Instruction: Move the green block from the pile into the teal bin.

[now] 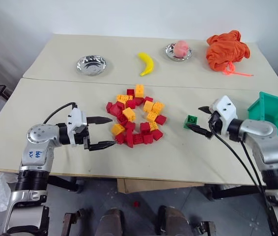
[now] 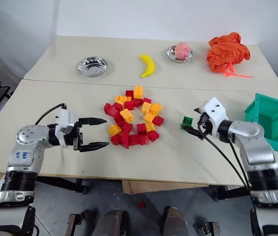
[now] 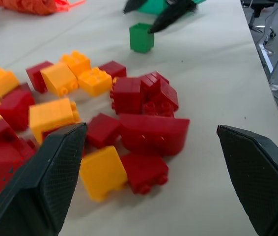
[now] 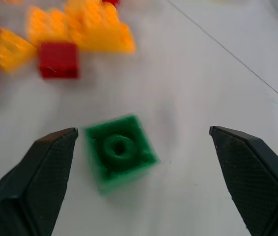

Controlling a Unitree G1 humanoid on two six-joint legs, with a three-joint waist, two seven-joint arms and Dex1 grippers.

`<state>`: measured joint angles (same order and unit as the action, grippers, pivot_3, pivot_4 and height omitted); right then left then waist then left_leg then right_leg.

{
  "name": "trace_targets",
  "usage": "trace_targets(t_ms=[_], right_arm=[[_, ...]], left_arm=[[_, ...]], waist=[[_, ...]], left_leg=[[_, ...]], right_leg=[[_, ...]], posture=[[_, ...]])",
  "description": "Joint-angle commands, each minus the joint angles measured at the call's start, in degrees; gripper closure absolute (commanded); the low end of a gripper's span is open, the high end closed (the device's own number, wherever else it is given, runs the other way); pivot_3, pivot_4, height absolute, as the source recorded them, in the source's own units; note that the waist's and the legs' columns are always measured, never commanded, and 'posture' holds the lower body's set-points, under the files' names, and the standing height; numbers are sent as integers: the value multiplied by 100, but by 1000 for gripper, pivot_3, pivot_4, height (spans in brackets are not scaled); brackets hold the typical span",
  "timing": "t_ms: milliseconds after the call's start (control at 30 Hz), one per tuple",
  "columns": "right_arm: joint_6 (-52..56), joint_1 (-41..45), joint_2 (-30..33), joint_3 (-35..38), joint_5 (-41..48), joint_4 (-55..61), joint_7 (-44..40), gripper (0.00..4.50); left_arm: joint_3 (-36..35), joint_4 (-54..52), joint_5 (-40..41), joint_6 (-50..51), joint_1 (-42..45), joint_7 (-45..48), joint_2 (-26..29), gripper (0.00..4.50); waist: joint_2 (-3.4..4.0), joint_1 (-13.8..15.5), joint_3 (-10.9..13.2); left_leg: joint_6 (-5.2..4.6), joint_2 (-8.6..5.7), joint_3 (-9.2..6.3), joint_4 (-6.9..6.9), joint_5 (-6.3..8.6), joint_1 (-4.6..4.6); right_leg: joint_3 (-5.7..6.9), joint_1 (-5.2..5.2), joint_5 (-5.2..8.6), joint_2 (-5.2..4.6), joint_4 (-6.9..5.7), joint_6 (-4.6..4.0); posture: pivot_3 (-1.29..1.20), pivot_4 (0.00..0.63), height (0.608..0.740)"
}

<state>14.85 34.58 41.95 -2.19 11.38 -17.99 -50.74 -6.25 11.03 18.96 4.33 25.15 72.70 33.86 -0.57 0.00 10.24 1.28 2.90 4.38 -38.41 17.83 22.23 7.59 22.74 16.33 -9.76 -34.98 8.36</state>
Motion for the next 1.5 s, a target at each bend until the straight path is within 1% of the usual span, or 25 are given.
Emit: trace_targets(t_ms=[33,67,167,200,367,400,500,633,767,867,900,1000,1067,1133,1233,1300,1367,1433,1500], right_arm=[[-435,389,-104,-32,-76,-758,-408,0],[-511,477,-145,-41,-93,-940,-500,0],[-715,632,-225,-66,-166,-1332,-724,620],[-795,665,-243,-71,-165,-1426,-813,900],[-1083,669,-363,26,-62,-1583,-1070,2648],[-1126,638,-364,40,-72,-1587,-1078,2716],[-1210,382,-374,225,20,-1420,-954,2716],[-1217,-118,-330,512,167,-855,-802,2716],[-954,-965,-285,1496,885,399,-393,2716],[-727,-1568,-248,2393,1310,1238,128,2716],[-649,-1689,-252,2569,1394,1420,261,2716],[-278,-2111,-147,3468,1596,1930,914,2716],[-145,-2324,-16,3863,1410,1983,1371,2716],[-182,-2435,115,4057,1090,1750,1784,2716],[-176,-2506,271,4124,761,1374,2214,2716],[-135,-2494,323,4067,698,1251,2302,2716],[8,-2485,356,3993,731,1190,2276,1987],[35,-2487,354,3967,787,1194,2223,1386],[-8,-2527,366,3957,794,1224,2170,615]], left_arm=[[-1,-480,236,68,-149,-86,11,21],[20,-528,274,-6,-177,-34,-13,21],[123,-580,332,95,-178,9,9,0],[147,-581,341,130,-164,0,10,0],[228,-421,353,101,17,7,-35,0],[242,-398,354,92,45,3,-44,0],[308,-346,354,49,127,4,-118,0],[373,-300,343,6,219,11,-239,0],[512,-435,464,73,349,-2,-494,0],[686,-526,551,138,487,-68,-815,0],[723,-527,545,124,516,-72,-880,0],[916,-356,521,131,810,-258,-1336,0],[992,-220,533,329,1020,-462,-1628,0],[1049,-91,524,436,1190,-597,-1856,0],[1203,130,327,212,1349,-598,-2063,0],[1275,213,273,151,1406,-568,-2094,0],[1267,265,279,127,1446,-538,-2060,0],[1217,327,272,72,1464,-507,-1957,0],[1144,405,233,-44,1458,-498,-1817,0]], waist=[[0,-21,0],[0,-25,0],[0,-38,0],[0,-37,0],[0,-39,0],[1,-39,0],[0,-16,0],[1,-3,0],[1,7,0],[0,48,0],[1,56,0],[1,103,0],[0,139,0],[1,144,0],[1,127,-1],[4,94,-2],[12,70,-7],[12,53,-6],[12,57,-7]], left_leg=[[0,0,1,1,0,0],[0,0,2,2,0,0],[1,0,3,3,-1,-1],[1,0,3,3,-1,-1],[1,0,5,3,-1,-2],[1,0,5,3,-1,-2],[2,0,5,3,-1,-2],[2,0,5,0,0,-1],[2,0,6,2,0,-2],[2,0,5,-2,0,0],[2,0,5,-3,0,0],[2,0,6,-4,0,-2],[1,-1,7,-7,1,-1],[0,-1,9,-9,1,-2],[-1,-1,11,-7,2,-2],[-1,-1,18,1,2,-8],[-1,-1,21,7,1,-13],[-1,-1,22,8,1,-14],[-1,-1,21,9,1,-13]], right_leg=[[-1,0,0,0,2,0],[-1,0,0,0,2,0],[-1,0,0,0,2,0],[-1,0,0,0,2,0],[-2,0,0,0,2,0],[-2,0,0,0,1,0],[-3,0,0,0,1,0],[-2,-1,0,0,2,1],[-3,0,-1,0,3,1],[-3,-1,-1,0,3,3],[-3,-2,-2,0,4,3],[-5,-4,-2,0,2,3],[-7,-4,-2,0,5,4],[-8,-6,-4,0,8,6],[-9,-6,-4,0,10,6],[-14,-6,-4,0,11,6],[-18,-6,-4,0,10,6],[-19,-5,-3,0,11,6],[-18,-5,-3,0,12,6]], posture=[[0,150,740],[0,150,740],[0,150,740],[0,150,740],[0,150,740],[0,150,740],[0,150,740],[0,150,740],[0,150,740],[0,150,740],[0,150,740],[0,150,740],[0,150,740],[0,150,740],[0,150,740],[0,150,740],[0,150,740],[0,150,740],[0,150,740]])
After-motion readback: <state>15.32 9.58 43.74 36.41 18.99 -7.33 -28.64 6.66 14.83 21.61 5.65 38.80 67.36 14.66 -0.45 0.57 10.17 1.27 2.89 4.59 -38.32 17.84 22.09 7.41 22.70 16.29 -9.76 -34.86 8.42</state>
